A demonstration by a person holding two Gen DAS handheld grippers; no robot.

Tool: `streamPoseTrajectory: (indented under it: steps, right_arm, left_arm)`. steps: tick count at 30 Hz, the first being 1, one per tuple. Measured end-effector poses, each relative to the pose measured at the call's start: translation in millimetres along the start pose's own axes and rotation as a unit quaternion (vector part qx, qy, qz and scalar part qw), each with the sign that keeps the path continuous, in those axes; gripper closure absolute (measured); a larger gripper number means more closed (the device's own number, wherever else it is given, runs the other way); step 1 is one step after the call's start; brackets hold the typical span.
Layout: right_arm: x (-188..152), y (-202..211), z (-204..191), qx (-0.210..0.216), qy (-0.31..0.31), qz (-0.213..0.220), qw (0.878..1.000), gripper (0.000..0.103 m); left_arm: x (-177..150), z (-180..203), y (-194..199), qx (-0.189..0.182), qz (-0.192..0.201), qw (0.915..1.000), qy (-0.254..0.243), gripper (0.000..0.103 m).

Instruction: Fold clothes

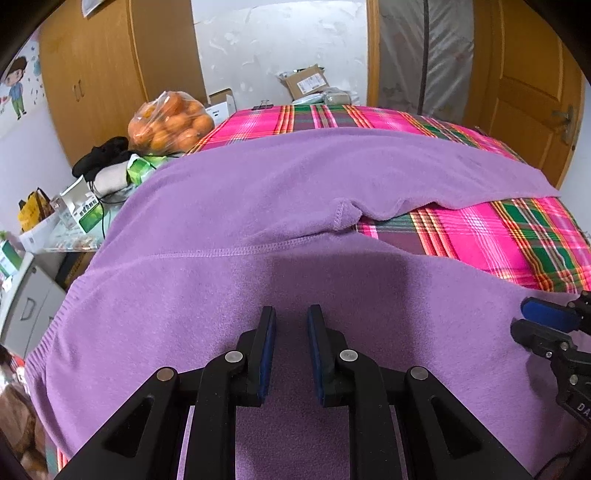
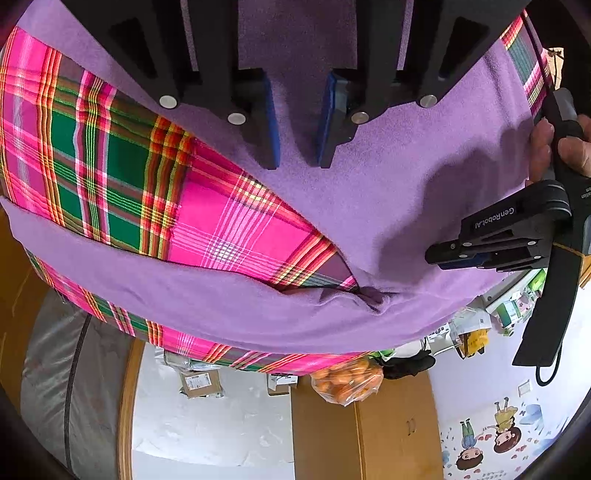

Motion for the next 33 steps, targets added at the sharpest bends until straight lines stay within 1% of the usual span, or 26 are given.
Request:
streamPoseTrajectory:
  steps: [4, 14, 19, 21, 22, 29, 33]
  right_arm:
    - [-0.3, -0.1, 0.1, -0.003, 0.002, 0.0, 1.0, 0.082]
    - [-0.7, 0.0, 0.8, -0.002, 0.002, 0.0, 1.0, 0.081]
    - [-0.5, 0.2, 0.6, 0.006, 0.0, 0.0, 1.0, 0.079]
    - [-0.3, 0.2, -0.8, 0.019, -0.004, 0.001, 1.0, 0.075]
    - [-0.1, 0.3, -1.0, 0.027, -0.008, 0.001, 1.0, 0.074]
    - [0.5, 1.4, 3.9, 0.074, -0.042, 0.006, 0.996, 0.074]
    - [0.2, 2.9, 4.4, 0.079, -0.049, 0.007, 0.996, 0.074]
  left_arm:
    - [-0.1, -1.0, -0.4, -0.003, 0.0, 1.0, 0.003, 0.084]
    - [-0.7, 0.0, 0.6, 0.01, -0.001, 0.9999, -0.004, 0.081]
    - [0.1, 1.2, 1.3, 0.036, 0.0, 0.9992, -0.017, 0.078]
    - [0.5, 1.6, 1.8, 0.043, 0.001, 0.9988, -0.023, 0.078]
    - [0.6, 1.5, 1.8, 0.044, 0.001, 0.9987, -0.024, 0.078]
    - [-0.2, -5.9, 0.7, 0.002, -0.002, 1.0, 0.009, 0.077]
    - [0.2, -6.1, -0.2, -0.009, -0.002, 0.9998, 0.018, 0.078]
Point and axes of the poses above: each gripper's, at about its wrist camera, not at the fingertips, and y roughly against the way its jaws point, z to its right, x to its top, the point moved 10 cm from there along -y, roughly the way its jaws point, and after that the axes turned 4 degrees about -z, right-handed, at the moved point
